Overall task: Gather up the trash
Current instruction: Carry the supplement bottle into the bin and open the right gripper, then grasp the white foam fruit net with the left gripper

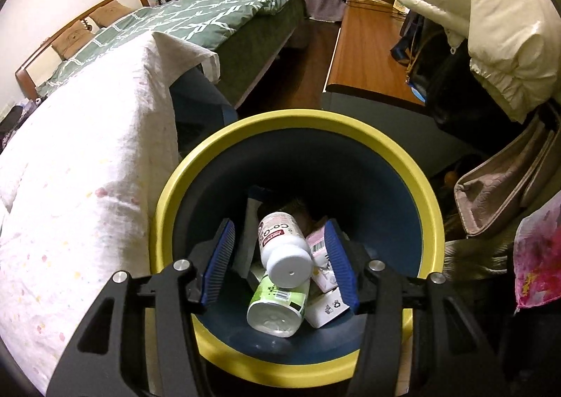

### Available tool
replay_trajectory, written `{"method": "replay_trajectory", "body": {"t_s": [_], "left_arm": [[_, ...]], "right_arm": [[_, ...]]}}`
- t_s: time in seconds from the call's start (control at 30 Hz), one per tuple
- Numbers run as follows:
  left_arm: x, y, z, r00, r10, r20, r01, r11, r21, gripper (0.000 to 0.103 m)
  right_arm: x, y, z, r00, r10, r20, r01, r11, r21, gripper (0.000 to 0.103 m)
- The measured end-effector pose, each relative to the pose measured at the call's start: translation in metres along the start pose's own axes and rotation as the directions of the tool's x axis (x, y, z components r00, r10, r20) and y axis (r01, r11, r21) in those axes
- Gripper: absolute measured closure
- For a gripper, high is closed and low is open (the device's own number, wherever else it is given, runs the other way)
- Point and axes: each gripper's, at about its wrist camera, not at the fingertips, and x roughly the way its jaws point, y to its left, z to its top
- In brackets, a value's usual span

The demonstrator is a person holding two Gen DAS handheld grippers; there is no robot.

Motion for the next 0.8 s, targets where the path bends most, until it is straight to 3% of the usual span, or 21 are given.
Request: {"method": "replay_trajectory", "body": {"t_s": [0.17, 0.27, 0.33, 0.53, 0.8], "left_arm": [[0.001, -0.042, -0.017, 0.995, -0.051, -0.089, 0.057, 0.996, 0.068, 0.008], [-0.010, -0.085, -0.037, 0.980, -0.135, -0.149, 0.156, 0.977, 0.143, 0.008], [-0.020, -0.105, -0.043, 0.977, -0.147, -0.154, 0.175, 0.967, 0.187, 0.008], [-0.028, -0.121, -0.016, 0.996, 0.012, -0.085, 0.015, 0.951, 0.309, 0.008], [0.042, -0.110, 0.008, 0.974, 0.074, -0.212, -0.002, 0.947, 0.322, 0.008]], "right_arm": [[-0.002, 0.004, 0.000, 1.000, 0.022, 0.005, -0.022, 1.000, -0.004, 0.052], [-0.003, 0.004, 0.001, 0.999, 0.033, 0.011, -0.033, 0.999, -0.006, 0.052], [-0.005, 0.004, 0.001, 0.999, 0.039, 0.017, -0.039, 0.999, -0.006, 0.052], [-0.012, 0.002, 0.000, 0.998, 0.051, 0.034, -0.051, 0.999, -0.006, 0.052], [-0.012, -0.013, -0.006, 0.999, 0.040, 0.027, -0.041, 0.999, 0.024, 0.051]]}}
